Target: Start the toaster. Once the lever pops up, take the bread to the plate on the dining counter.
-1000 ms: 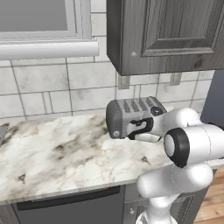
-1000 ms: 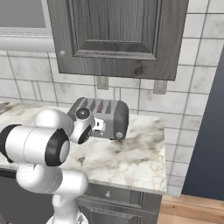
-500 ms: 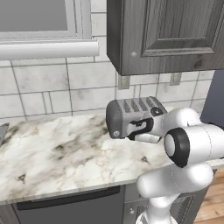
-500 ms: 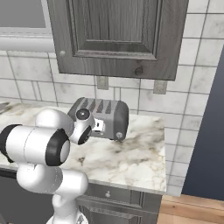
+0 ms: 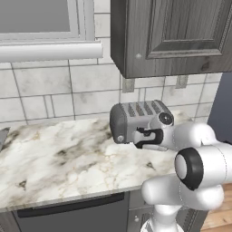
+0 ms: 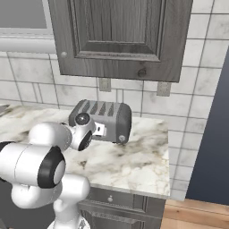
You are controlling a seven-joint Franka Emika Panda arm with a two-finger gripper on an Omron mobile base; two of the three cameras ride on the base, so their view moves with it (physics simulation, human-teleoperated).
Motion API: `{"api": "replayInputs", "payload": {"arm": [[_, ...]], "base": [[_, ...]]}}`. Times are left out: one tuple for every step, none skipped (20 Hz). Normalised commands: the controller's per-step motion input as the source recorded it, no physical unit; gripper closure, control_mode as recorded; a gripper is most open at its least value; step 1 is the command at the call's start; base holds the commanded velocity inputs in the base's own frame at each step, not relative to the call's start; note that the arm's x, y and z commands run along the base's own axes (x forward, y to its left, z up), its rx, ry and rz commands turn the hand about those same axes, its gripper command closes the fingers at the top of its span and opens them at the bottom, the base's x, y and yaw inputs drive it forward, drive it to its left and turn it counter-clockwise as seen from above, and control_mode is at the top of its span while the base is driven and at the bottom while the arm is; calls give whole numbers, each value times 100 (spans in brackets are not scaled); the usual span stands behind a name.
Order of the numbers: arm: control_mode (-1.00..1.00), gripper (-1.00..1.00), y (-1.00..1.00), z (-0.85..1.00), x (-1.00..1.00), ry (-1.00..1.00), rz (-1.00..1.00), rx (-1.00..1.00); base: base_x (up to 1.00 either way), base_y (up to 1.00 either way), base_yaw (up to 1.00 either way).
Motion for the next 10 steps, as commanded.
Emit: {"api": "replayInputs", "payload": {"arm": [[-100, -100, 0, 22, 0, 0, 0, 0], [-100, -100, 0, 28, 0, -1, 0, 0], [-100, -100, 0, 30, 0, -2, 0, 0], [-100, -100, 0, 24, 0, -2, 0, 0], [-100, -100, 0, 28, 0, -4, 0, 0], [-100, -100, 0, 27, 0, -5, 0, 0], [-100, -100, 0, 29, 0, -7, 0, 0], [-100, -100, 0, 29, 0, -9, 0, 0], [-100, -100, 0, 30, 0, -10, 0, 0], [-100, -100, 0, 31, 0, -11, 0, 0]], "base": [[0, 0, 0], [0, 0, 0], [0, 0, 0], [0, 0, 0], [0, 0, 0], [0, 0, 0], [0, 0, 0], [0, 0, 0], [0, 0, 0], [0, 0, 0]]}}
